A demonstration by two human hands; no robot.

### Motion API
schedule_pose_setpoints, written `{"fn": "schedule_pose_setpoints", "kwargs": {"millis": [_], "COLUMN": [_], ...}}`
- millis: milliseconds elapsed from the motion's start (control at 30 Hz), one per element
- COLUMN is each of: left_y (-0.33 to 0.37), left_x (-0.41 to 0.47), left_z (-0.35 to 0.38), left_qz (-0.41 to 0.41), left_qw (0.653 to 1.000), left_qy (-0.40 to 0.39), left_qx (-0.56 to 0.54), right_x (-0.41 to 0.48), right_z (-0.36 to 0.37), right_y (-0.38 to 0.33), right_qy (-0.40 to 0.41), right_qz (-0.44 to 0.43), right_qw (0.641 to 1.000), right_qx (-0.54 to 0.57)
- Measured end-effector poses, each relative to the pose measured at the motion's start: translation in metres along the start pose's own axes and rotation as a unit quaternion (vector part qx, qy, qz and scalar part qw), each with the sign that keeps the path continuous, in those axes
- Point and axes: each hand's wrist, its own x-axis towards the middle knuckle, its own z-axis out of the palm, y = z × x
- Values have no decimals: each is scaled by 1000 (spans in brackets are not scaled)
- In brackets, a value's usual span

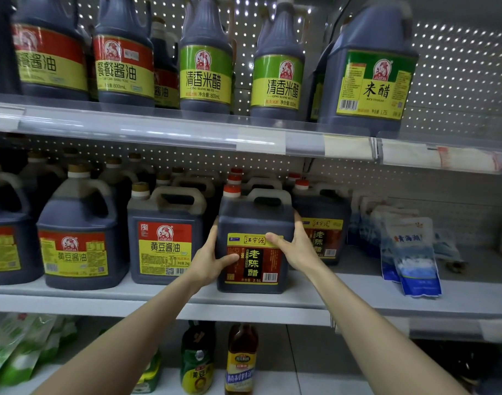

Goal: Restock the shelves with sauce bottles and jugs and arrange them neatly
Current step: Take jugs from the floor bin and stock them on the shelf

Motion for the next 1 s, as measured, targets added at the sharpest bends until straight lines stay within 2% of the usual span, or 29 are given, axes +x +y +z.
{"fn": "schedule_pose_setpoints", "kwargs": {"millis": [1000], "left_y": [9], "left_x": [-1], "left_z": [0], "left_qz": [6], "left_qw": [1000], "left_qy": [-6], "left_qx": [5], "right_x": [10], "right_z": [4], "right_y": [7], "right_qy": [11], "right_qz": [-9], "right_qw": [1000], "right_qx": [6]}}
